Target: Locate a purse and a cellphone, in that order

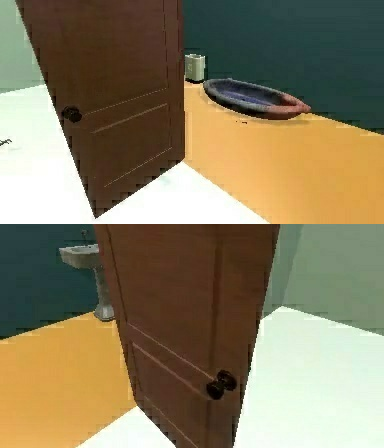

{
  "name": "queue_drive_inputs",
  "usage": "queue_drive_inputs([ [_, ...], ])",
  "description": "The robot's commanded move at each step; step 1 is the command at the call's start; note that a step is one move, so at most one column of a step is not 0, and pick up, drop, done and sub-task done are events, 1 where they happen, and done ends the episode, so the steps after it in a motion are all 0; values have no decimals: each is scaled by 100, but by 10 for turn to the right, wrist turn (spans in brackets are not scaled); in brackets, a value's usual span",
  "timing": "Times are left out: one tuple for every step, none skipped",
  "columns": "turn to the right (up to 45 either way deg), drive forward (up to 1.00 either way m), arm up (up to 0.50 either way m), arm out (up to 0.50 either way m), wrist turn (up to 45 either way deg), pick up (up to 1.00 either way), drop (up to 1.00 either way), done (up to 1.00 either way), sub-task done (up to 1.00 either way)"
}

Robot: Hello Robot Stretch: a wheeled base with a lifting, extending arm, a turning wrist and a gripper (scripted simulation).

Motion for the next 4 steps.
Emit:
queue_drive_inputs([
  [90, 0, 0, 0, 0, 0, 0, 0, 0],
  [0, 100, 0, 0, 0, 0, 0, 0, 0],
  [0, 100, 0, 0, 0, 0, 0, 0, 0],
  [180, 0, 0, 0, 0, 0, 0, 0, 0],
])
